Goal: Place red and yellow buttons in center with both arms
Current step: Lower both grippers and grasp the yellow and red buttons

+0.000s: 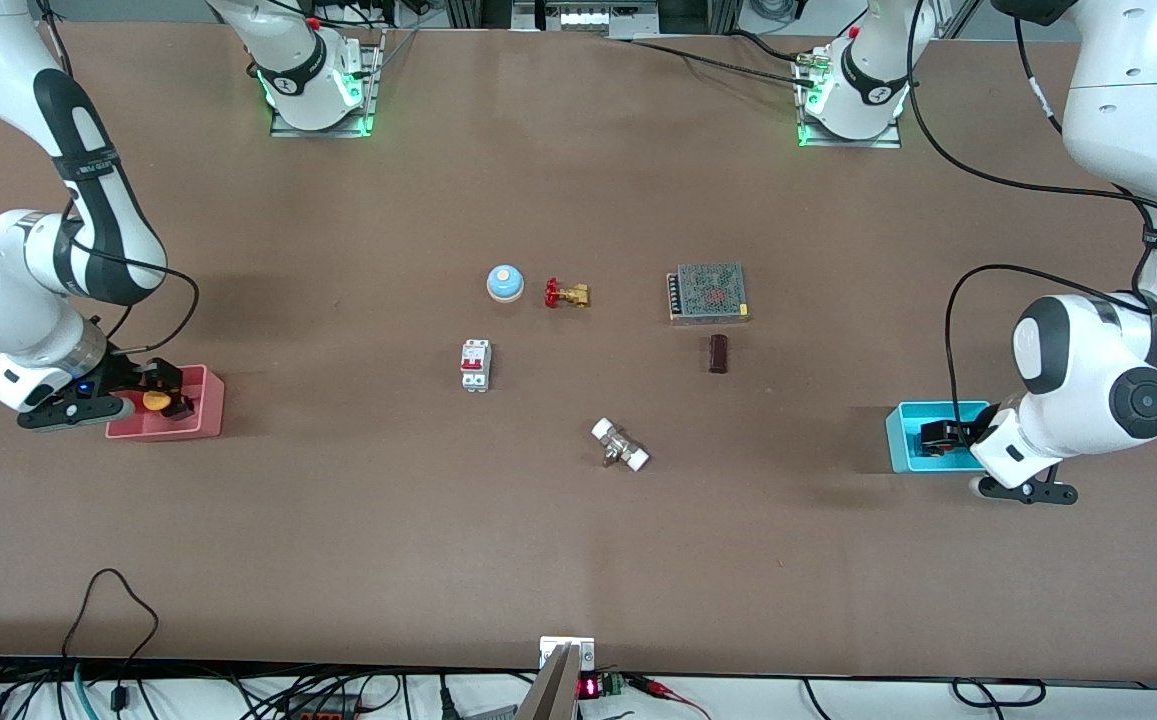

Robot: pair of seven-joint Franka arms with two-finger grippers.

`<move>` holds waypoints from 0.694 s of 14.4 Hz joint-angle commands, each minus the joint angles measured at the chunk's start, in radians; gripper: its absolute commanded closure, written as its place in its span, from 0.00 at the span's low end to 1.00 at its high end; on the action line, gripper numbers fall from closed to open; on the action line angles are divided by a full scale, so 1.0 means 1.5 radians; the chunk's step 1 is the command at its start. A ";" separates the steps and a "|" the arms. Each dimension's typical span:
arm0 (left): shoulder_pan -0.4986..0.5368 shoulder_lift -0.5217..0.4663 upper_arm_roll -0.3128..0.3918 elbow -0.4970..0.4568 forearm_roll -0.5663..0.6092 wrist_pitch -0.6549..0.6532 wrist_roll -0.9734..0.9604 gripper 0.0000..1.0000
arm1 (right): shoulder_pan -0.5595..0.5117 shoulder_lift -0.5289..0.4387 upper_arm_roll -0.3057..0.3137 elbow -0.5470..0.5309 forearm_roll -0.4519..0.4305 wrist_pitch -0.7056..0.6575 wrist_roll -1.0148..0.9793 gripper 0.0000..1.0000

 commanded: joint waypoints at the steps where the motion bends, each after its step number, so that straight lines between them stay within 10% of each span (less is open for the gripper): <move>1: 0.001 -0.008 -0.003 -0.026 0.012 0.027 -0.016 0.00 | -0.009 0.003 0.010 -0.007 -0.001 0.016 -0.013 0.00; 10: 0.001 0.014 -0.003 -0.030 0.012 0.048 -0.013 0.16 | -0.008 0.025 0.010 -0.007 -0.001 0.039 -0.014 0.22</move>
